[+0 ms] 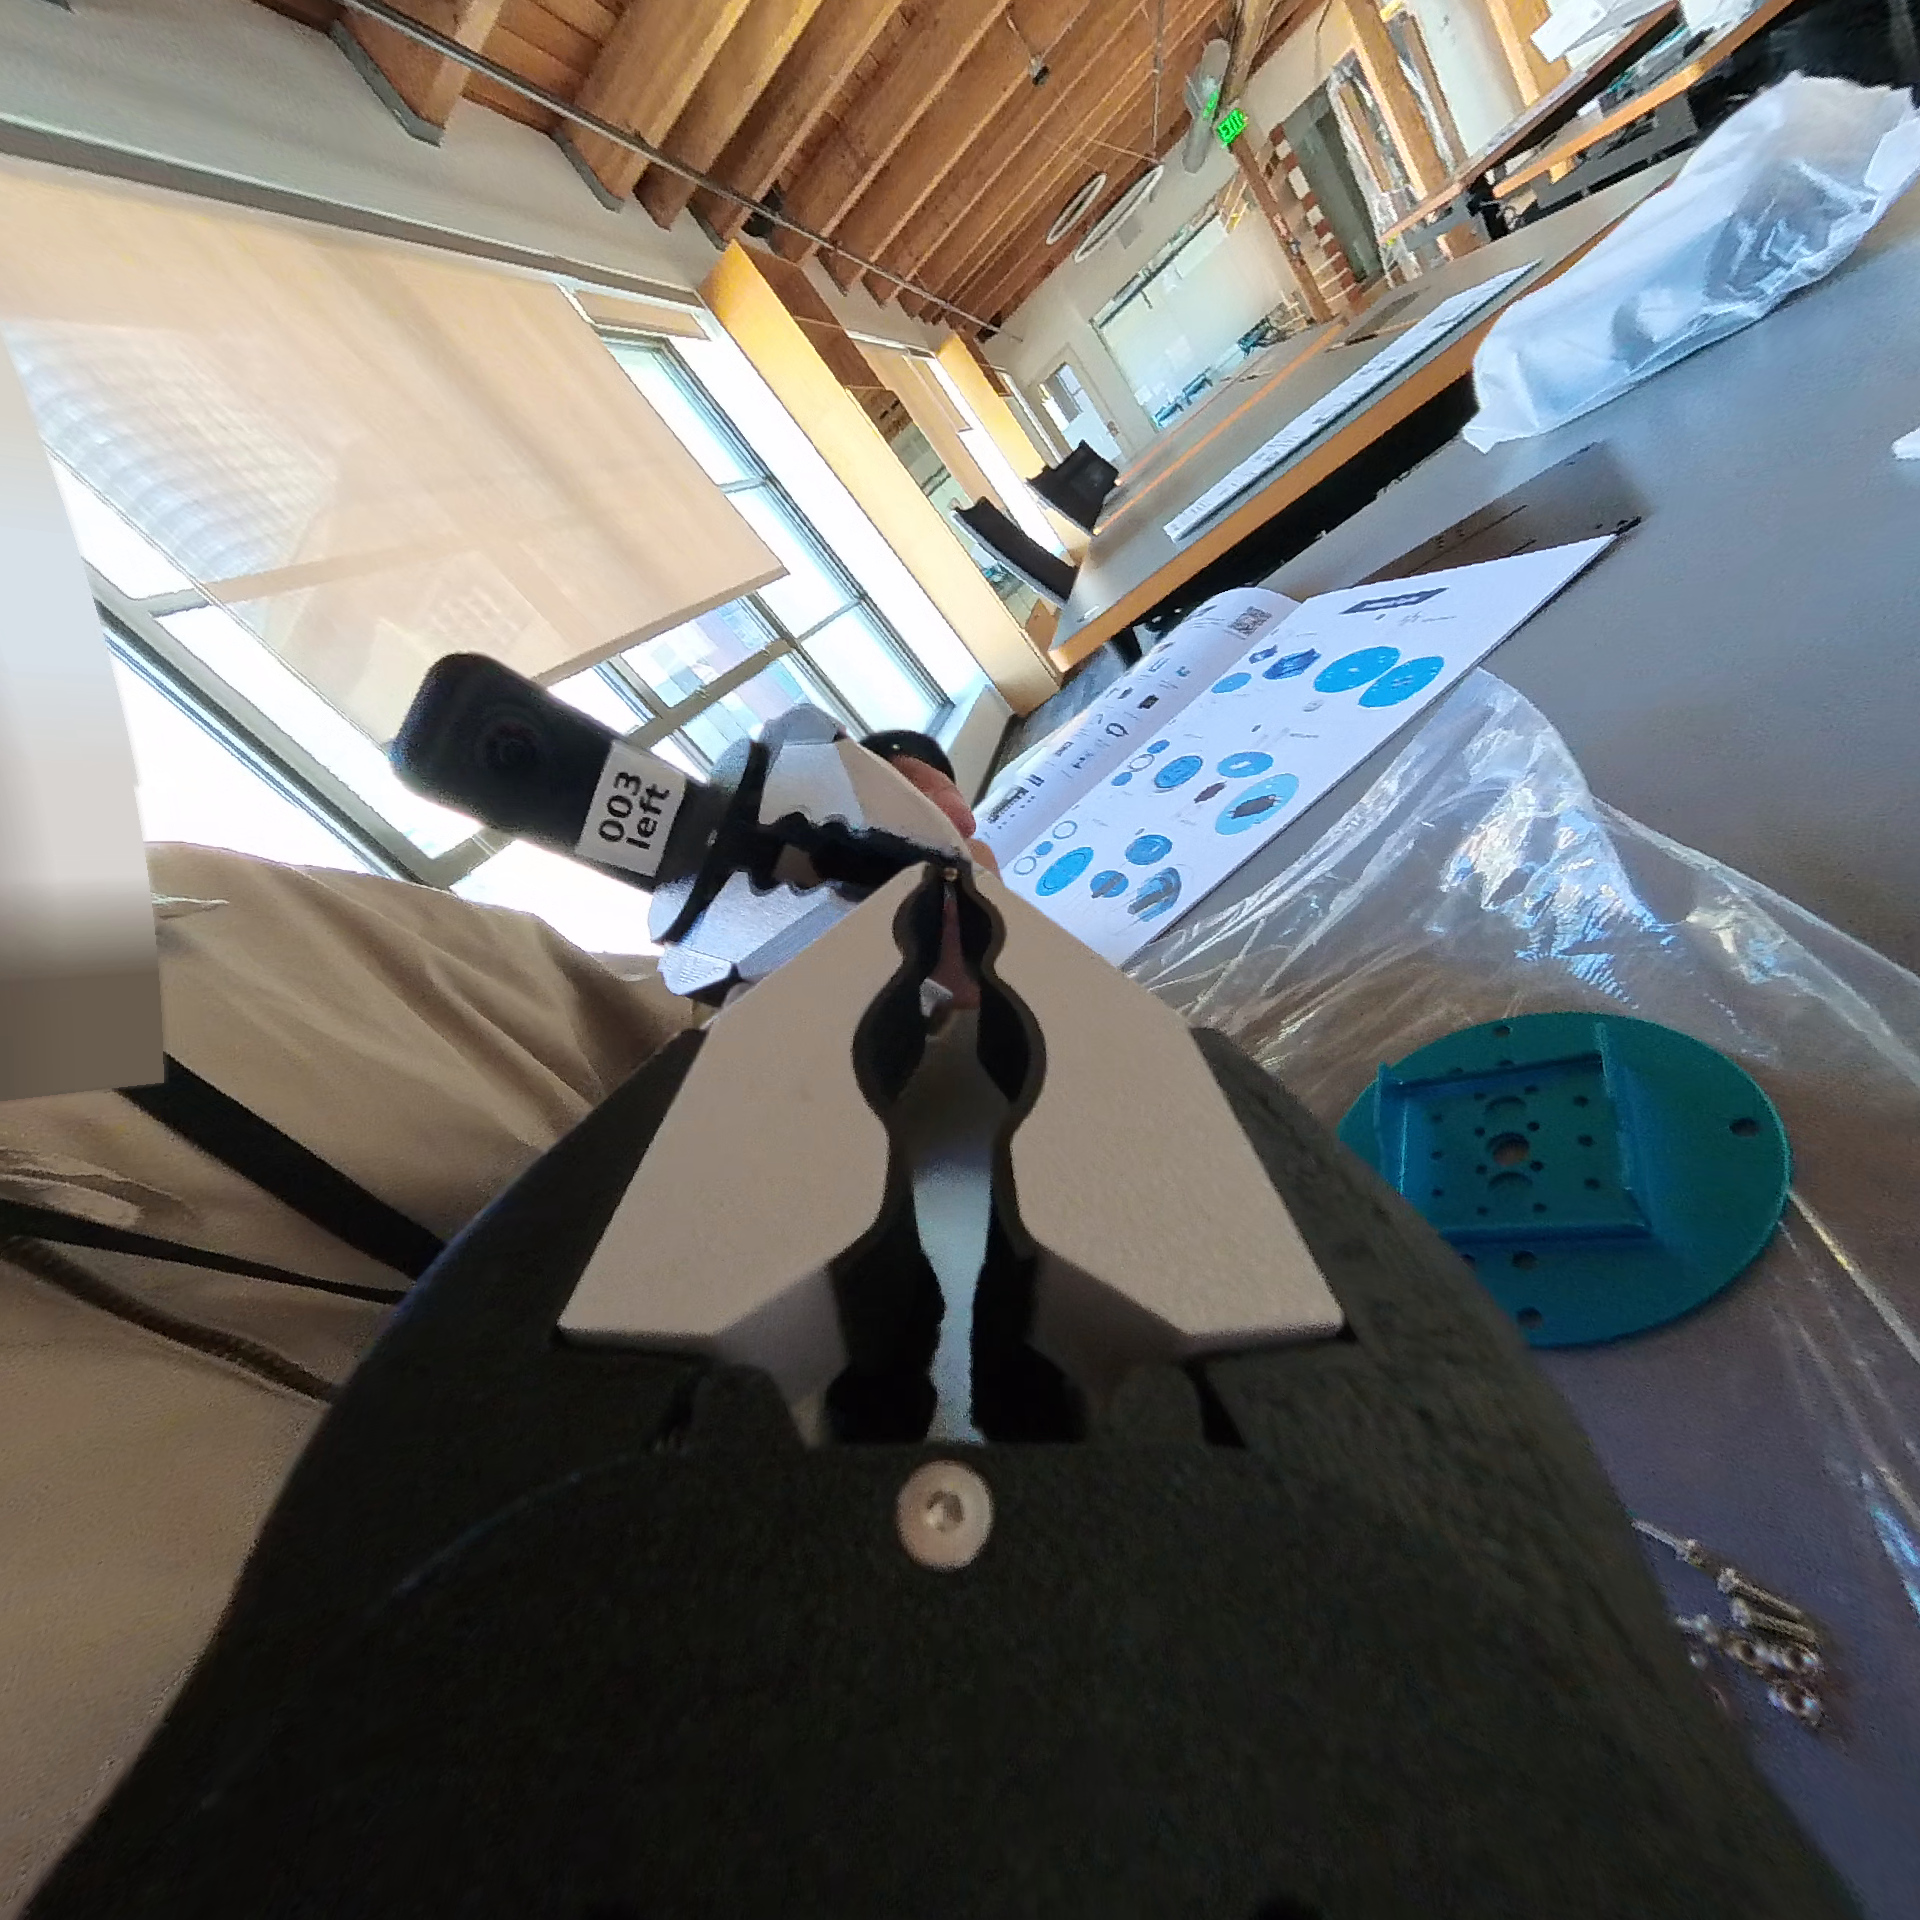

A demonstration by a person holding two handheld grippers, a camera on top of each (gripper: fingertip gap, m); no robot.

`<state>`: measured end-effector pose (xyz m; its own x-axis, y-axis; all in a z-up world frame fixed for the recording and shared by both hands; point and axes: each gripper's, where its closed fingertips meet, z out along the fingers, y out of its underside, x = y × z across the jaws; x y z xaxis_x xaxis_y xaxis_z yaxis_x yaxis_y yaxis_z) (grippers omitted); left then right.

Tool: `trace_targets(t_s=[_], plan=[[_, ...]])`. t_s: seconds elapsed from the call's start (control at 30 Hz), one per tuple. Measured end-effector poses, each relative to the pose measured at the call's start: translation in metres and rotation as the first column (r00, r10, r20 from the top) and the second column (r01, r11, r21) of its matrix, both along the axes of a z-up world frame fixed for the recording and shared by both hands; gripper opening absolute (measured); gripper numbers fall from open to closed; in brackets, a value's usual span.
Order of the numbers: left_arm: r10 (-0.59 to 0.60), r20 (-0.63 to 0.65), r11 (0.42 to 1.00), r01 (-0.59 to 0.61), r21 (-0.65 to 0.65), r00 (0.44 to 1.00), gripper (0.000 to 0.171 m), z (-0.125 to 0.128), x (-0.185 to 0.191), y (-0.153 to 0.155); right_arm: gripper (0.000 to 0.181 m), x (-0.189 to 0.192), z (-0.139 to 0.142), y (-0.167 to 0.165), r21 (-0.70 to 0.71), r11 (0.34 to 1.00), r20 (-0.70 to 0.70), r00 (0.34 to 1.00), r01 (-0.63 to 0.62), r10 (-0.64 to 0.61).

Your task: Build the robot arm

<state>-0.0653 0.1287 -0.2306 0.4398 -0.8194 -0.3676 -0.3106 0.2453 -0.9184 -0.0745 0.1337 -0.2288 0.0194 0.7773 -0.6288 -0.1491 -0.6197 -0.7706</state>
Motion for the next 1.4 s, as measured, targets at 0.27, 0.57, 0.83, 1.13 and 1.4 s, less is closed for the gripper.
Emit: trace_targets(t_s=[0.27, 0.57, 0.83, 1.13, 1.4], plan=[[0.010, -0.017, 1.000, -0.010, 0.012, 1.000, 0.001, -0.001, 0.002, 0.002, 0.001, -0.002, 0.002, -0.002, 0.019, 1.000, 0.004, 1.000, 0.002, -0.002], [0.045, -0.185, 0.970, 0.002, 0.245, 0.982, 0.000, -0.005, 0.002, 0.000, 0.001, -0.001, -0.001, -0.004, 0.020, 0.999, 0.038, 0.999, -0.031, 0.030], [0.089, -0.405, 0.888, 0.111, 0.446, 0.910, 0.000, -0.020, 0.001, -0.003, 0.002, -0.001, -0.015, -0.009, 0.123, 0.991, 0.227, 0.973, -0.060, 0.030], [0.150, -0.542, 0.805, 0.216, 0.553, 0.827, 0.000, -0.031, -0.001, -0.004, 0.002, -0.001, -0.027, -0.011, 0.162, 0.984, 0.330, 0.944, -0.080, 0.022], [0.148, -0.551, 0.807, 0.222, 0.548, 0.821, 0.000, -0.032, -0.001, -0.005, 0.001, -0.001, -0.029, -0.011, 0.208, 0.975, 0.365, 0.931, -0.081, -0.001]])
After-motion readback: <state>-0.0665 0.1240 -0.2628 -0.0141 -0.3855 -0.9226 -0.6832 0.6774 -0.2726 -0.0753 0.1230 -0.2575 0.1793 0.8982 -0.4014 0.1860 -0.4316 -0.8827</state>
